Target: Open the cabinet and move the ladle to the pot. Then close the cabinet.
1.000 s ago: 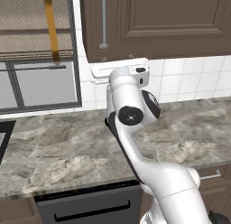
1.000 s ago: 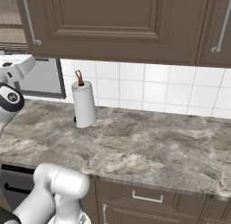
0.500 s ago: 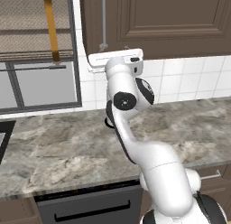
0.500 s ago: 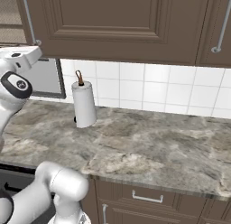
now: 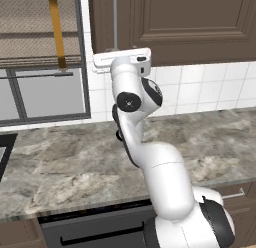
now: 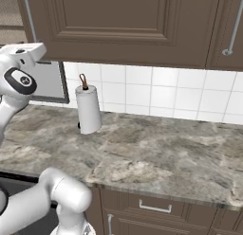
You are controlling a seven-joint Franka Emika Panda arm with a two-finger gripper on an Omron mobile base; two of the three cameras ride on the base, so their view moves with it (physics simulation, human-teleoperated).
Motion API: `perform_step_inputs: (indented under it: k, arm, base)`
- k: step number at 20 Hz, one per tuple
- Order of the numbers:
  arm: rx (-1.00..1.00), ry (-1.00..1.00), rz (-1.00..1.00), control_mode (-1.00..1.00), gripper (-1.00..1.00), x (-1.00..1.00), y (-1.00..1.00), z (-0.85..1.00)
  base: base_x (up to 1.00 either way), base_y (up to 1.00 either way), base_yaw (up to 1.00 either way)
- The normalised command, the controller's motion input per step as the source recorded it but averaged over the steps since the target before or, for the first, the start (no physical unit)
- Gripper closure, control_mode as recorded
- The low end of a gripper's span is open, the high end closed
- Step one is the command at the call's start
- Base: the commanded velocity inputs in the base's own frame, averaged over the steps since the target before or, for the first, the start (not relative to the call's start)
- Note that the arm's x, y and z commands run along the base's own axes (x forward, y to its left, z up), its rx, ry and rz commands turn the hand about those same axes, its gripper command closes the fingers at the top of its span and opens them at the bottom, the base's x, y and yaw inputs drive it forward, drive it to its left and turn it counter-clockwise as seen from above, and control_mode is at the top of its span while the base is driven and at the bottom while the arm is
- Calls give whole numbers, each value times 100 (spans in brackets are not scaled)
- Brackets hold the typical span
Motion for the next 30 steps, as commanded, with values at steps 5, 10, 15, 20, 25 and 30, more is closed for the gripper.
perform_step_inputs:
  k: [5, 10, 15, 20, 25, 30]
  arm:
    - [0, 0, -2, -100, -100, 33, 1, 8]
    - [0, 0, -2, -100, -100, 35, 1, 6]
    - [0, 0, -1, -100, -100, 33, 0, 0]
    - [0, 0, 0, -100, -100, 34, 0, 0]
    - [0, 0, 0, -100, 100, 39, 0, 0]
    - [0, 0, 0, -100, 100, 20, -12, 9]
  base:
    - [0, 0, 0]
    - [0, 0, 0]
    - [0, 0, 0]
    - [0, 0, 0]
    - [0, 0, 0]
    - [0, 0, 0]
